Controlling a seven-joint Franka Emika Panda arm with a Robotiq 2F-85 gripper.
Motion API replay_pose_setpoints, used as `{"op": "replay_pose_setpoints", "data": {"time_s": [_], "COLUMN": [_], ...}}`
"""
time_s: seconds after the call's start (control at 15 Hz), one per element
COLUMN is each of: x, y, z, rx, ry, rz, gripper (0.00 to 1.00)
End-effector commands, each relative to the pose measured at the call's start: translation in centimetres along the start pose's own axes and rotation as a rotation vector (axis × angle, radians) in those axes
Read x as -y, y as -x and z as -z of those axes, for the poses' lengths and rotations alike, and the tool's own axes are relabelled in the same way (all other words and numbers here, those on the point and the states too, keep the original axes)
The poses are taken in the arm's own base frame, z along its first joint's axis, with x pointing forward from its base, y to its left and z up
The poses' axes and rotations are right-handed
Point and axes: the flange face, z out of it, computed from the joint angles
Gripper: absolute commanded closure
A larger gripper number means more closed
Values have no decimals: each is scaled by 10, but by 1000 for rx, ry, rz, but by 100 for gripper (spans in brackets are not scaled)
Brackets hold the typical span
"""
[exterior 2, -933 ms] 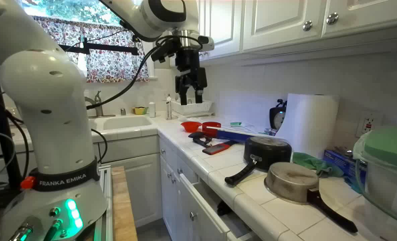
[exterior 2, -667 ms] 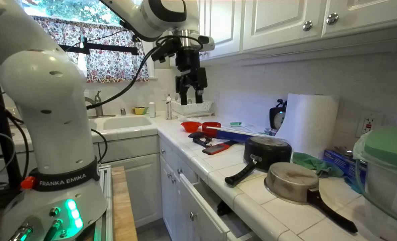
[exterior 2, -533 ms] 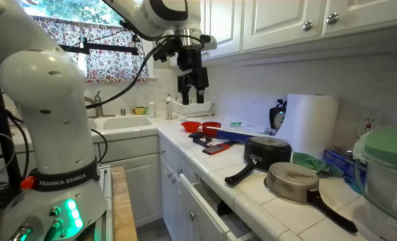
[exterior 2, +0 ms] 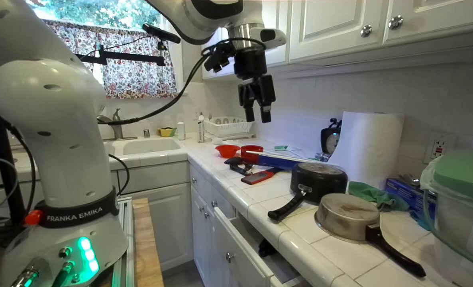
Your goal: Place the silver pot right side up on the black upside down pot
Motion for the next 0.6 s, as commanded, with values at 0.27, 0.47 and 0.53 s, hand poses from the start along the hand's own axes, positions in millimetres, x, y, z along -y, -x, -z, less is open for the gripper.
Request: {"op": "replay_pose_setpoints", "data": {"time_s": [0.27,0.47,0.53], "x": [0,-17,-25], "y": [-17,-29,-33], "z": [-6,-12,-15], "rx": [14,-24,-39], "ry": [-8,32,45], "rz": [18,-115,-170], "gripper": [0,0,0]}}
